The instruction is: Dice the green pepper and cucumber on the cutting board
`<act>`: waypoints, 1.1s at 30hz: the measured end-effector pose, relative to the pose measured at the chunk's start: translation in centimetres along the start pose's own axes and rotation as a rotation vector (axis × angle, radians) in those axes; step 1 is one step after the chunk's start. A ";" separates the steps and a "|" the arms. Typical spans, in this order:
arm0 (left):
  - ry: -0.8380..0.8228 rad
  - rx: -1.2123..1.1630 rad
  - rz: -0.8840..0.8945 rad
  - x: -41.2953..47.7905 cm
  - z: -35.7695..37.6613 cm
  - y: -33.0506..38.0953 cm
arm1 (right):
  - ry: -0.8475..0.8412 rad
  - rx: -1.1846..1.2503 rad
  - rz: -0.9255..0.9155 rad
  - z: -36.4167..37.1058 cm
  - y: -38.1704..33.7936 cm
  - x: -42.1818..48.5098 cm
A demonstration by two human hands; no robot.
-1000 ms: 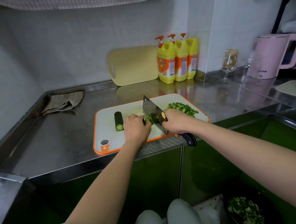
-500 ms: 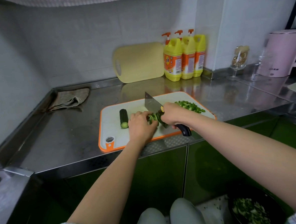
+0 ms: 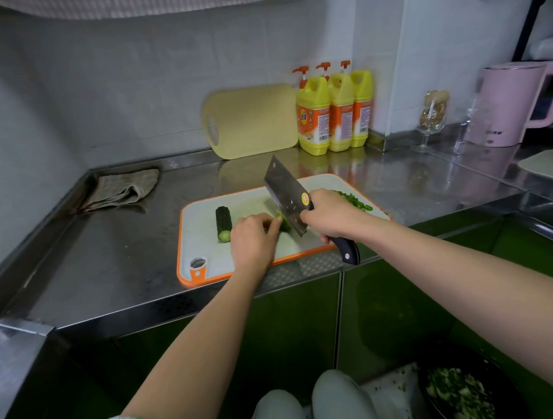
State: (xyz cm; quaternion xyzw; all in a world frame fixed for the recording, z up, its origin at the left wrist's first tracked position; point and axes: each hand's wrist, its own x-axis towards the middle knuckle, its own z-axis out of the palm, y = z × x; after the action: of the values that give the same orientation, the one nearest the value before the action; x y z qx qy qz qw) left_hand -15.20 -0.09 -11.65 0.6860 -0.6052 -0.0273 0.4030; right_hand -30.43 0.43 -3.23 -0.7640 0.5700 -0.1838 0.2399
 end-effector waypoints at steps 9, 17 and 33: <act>0.003 0.033 -0.048 -0.1 0.0 0.5 | 0.025 -0.102 -0.018 0.3 -1.1 -1.6; 0.026 0.043 -0.034 -0.4 -0.3 1.1 | -0.027 -0.111 0.026 1.1 -1.3 -2.0; 0.024 0.056 -0.039 -0.3 -0.2 1.3 | -0.176 -0.352 0.038 1.2 -2.8 0.2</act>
State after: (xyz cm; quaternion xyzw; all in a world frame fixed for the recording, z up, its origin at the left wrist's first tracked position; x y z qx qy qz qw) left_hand -16.23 0.35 -10.90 0.7090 -0.5871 -0.0099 0.3904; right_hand -27.55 1.11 -2.56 -0.7965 0.5844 -0.0094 0.1549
